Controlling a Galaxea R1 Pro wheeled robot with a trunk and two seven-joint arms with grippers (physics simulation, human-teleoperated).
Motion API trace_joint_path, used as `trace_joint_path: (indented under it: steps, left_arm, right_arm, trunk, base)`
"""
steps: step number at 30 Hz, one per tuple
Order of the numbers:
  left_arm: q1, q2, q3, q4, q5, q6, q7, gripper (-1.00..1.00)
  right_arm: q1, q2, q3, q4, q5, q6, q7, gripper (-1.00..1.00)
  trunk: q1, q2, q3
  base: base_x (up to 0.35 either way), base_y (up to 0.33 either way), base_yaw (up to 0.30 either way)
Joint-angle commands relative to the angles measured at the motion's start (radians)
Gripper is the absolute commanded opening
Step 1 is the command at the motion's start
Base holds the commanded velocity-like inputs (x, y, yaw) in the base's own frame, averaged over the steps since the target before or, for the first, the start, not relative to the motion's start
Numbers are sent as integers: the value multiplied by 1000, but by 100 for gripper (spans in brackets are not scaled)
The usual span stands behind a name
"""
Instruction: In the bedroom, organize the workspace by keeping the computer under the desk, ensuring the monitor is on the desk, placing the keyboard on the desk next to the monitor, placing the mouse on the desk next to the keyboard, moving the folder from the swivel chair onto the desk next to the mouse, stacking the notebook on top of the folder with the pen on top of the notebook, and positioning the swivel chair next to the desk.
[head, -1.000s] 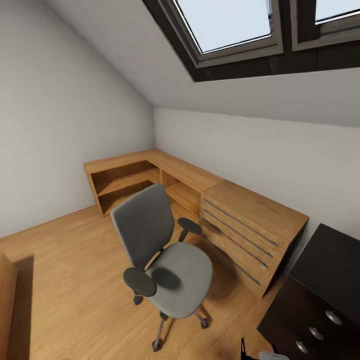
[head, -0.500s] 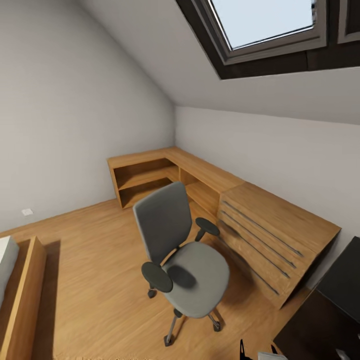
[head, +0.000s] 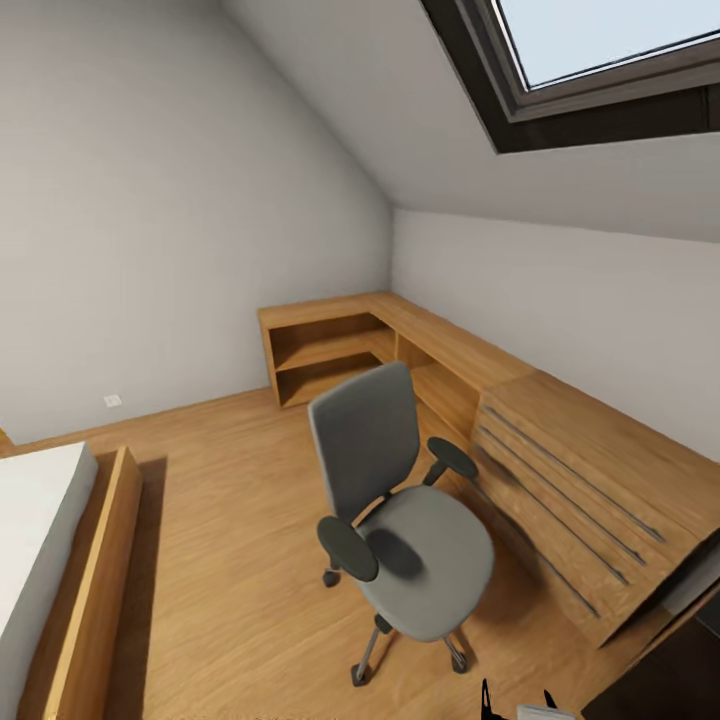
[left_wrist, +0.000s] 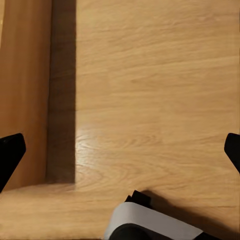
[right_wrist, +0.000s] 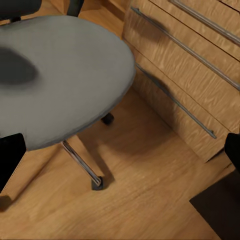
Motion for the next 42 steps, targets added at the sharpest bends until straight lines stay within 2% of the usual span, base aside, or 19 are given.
trace_joint_path:
  steps: [1,17,33,42]
  left_arm:
    - [-1,0,-9,0,2,-2,8,100]
    - [-1,-1,-5,-2,2,-8,8,100]
    - [-1,-1,-4,-2,3,-9,8,100]
    - [-1,-2,-5,-2,2,-9,9,100]
  right_arm:
    - [-1,0,9,1,1,-1,-9,100]
    - [-1,-11,9,3,2,-2,-8,100]
    - [-1,-14,8,3,1,-2,-9,100]
    - [-1,-11,10,3,2,2,-9,100]
  trunk:
    - [0,-1,-2]
    - [0,-1,5]
    - [0,-1,29]
    - [0,-1,33]
  base:
    - [0,0,264]
    - [0,0,254]
    - [0,0,62]
    - [0,0,223]
